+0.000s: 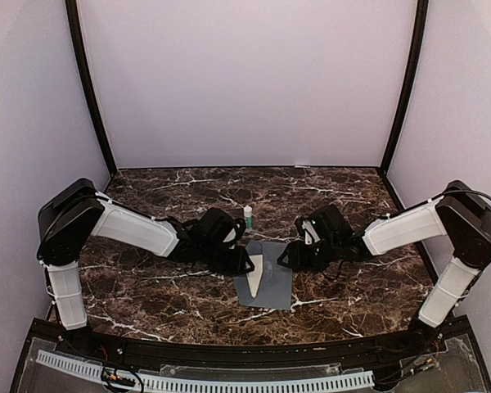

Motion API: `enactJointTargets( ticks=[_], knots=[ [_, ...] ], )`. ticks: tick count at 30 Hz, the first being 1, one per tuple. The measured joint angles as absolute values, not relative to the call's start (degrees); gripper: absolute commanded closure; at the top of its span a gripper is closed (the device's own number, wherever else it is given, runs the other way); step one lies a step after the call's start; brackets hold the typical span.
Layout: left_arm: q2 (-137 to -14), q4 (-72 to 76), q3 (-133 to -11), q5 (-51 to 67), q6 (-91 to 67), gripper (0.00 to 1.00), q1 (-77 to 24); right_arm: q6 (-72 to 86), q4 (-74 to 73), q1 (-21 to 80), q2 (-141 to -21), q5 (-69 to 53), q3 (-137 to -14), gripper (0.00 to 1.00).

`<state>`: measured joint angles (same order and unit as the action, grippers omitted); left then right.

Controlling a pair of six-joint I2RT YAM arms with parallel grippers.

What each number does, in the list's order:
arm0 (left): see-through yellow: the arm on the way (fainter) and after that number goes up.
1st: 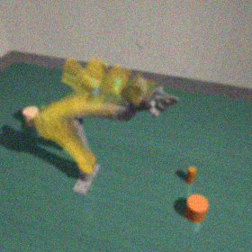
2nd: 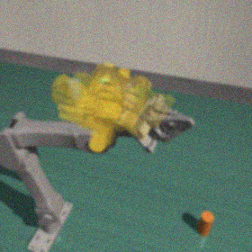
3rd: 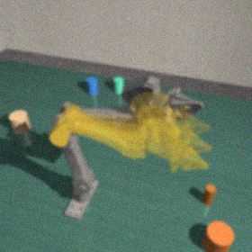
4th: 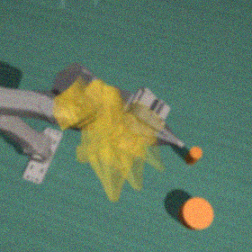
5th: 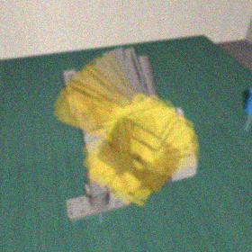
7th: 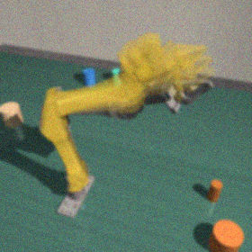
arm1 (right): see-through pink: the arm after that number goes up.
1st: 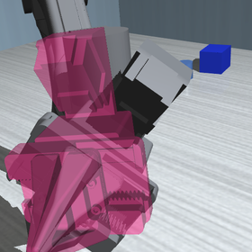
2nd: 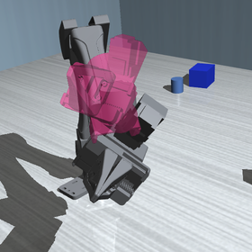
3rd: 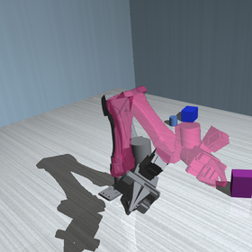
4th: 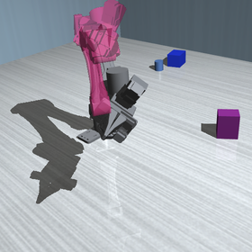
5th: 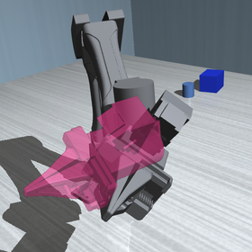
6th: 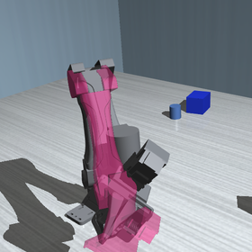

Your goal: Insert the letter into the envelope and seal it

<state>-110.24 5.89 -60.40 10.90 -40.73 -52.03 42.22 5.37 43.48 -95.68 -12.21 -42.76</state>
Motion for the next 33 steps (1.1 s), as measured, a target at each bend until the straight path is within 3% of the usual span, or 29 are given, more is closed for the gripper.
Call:
enactJointTargets(
  ticks=[18, 33],
  knots=[
    [-113.2, 7.6, -62.9, 11.1, -39.2, 0.89, -51.9, 42.0, 7.2, 43.5, -97.4, -12.8, -43.8, 0.44],
    [-115.1, 10.6, -63.7, 12.6, -39.2, 0.91, -51.8, 42.0, 7.3, 43.5, -99.0, -13.1, -45.5, 0.45]
  ],
)
